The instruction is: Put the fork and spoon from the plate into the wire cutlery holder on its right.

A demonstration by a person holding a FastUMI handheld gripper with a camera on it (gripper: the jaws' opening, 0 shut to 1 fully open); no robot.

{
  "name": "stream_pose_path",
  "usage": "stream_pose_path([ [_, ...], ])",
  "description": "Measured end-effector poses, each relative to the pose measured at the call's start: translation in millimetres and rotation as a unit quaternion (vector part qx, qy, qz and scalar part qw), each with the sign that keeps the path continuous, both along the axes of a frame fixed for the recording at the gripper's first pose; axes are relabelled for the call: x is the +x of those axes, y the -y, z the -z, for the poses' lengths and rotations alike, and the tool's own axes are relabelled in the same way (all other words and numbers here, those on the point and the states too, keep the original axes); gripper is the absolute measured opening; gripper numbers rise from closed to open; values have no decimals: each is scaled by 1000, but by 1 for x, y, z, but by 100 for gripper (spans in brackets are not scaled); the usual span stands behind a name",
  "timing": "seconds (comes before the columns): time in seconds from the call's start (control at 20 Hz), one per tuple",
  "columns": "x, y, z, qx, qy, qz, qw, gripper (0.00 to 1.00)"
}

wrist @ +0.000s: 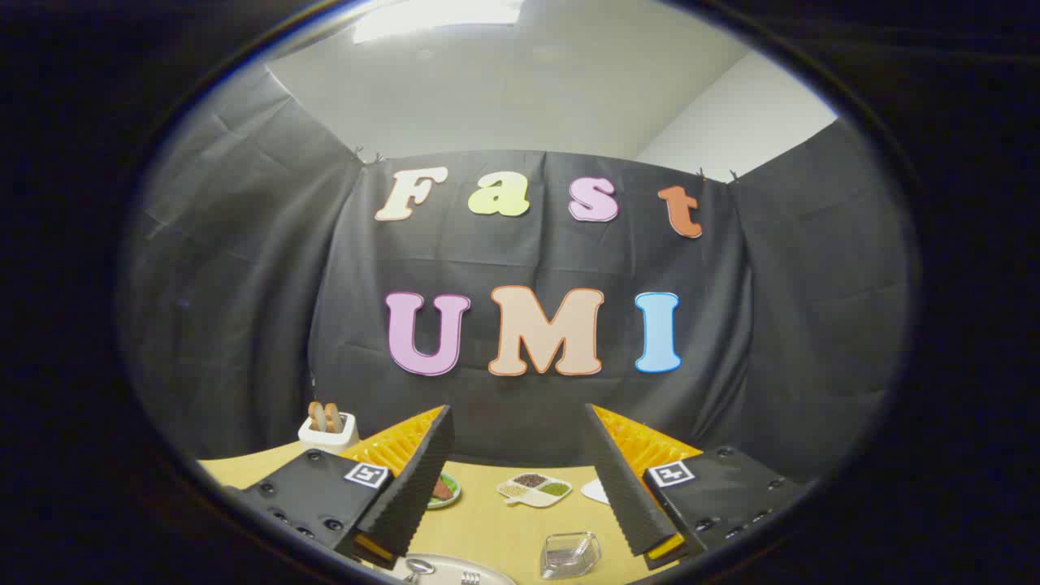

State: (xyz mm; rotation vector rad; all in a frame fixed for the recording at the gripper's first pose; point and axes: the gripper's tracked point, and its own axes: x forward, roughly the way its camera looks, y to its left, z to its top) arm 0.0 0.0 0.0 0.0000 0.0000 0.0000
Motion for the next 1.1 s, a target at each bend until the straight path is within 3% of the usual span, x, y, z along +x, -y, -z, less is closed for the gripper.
stream_pose_path([
  [1.1,0,-10,23,4,-35,-27,999,99],
])
